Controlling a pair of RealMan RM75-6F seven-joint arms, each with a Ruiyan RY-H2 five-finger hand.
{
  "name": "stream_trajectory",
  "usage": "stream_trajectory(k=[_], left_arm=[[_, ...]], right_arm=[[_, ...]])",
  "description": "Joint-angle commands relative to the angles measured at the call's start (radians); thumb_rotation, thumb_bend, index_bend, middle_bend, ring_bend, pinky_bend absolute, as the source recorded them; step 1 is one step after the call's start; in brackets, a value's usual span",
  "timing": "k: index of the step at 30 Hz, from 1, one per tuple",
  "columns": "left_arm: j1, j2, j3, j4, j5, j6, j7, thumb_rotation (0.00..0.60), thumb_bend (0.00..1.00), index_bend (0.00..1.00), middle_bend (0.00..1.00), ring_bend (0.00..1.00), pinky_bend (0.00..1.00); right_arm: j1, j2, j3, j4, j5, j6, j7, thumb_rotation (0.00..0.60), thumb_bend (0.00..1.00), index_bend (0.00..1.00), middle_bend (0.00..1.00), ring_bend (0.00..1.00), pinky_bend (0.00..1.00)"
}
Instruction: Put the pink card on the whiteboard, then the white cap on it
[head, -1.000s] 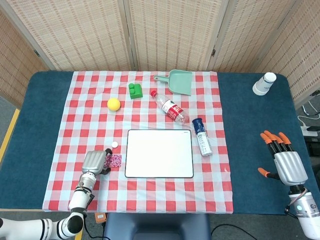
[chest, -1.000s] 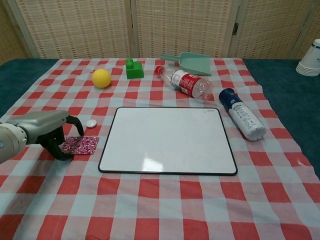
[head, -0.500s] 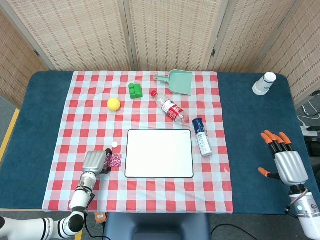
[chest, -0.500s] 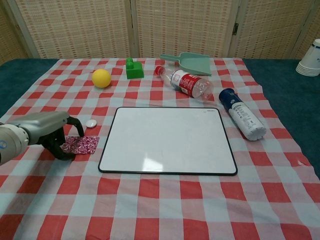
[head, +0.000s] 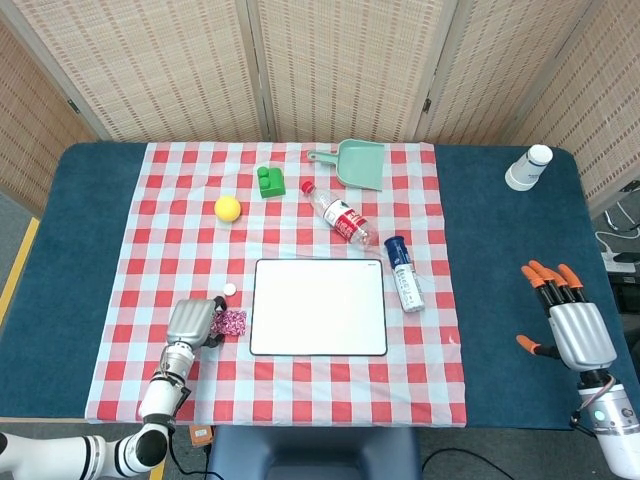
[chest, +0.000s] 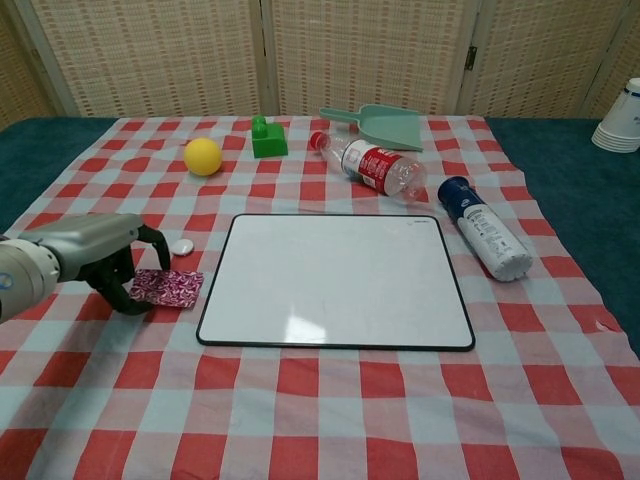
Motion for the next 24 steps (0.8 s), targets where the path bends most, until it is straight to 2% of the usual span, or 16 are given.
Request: stream_trajectory(k=[1, 8, 14, 18, 24], left_arm=[[-0.011, 0.004, -0.009, -0.019, 0.002, 0.008, 0.014, 0.6, 0.28, 0.39, 0.98, 0.96, 0.95], [-0.055, -0.003, -0.033, -0.063, -0.015, 0.018, 0.073, 0.6, 0.28, 0.39, 0.98, 0.96, 0.95], [-0.122, -0.057, -0.059, -0.072, -0.039, 0.022, 0.146, 0.6, 0.28, 0.39, 0.98, 0.96, 0.95], [-0.167, -0.112, -0.085, -0.03, -0.06, 0.008, 0.165, 0.6, 0.28, 0.39, 0.98, 0.96, 0.95], [-0.227, -0.199, -0.114, 0.093, -0.085, -0.02, 0.172, 0.6, 0.28, 0.39, 0.98, 0.96, 0.95]], right_arm=[[0.0, 0.001, 0.0, 0.0, 0.0, 0.0, 0.001, 0.6, 0.0, 0.03, 0.05, 0.0, 0.0], [-0.002, 0.004, -0.001, -0.001, -0.004, 0.005, 0.008, 0.6, 0.0, 0.03, 0.05, 0.0, 0.0], [-0.005, 0.009, -0.001, -0.005, -0.006, 0.011, 0.017, 0.6, 0.0, 0.03, 0.05, 0.0, 0.0], [-0.006, 0.013, -0.003, -0.004, -0.011, 0.013, 0.024, 0.6, 0.0, 0.03, 0.05, 0.0, 0.0], [-0.008, 0.018, -0.001, 0.0, -0.007, 0.016, 0.041, 0.6, 0.0, 0.03, 0.06, 0.0, 0.0]])
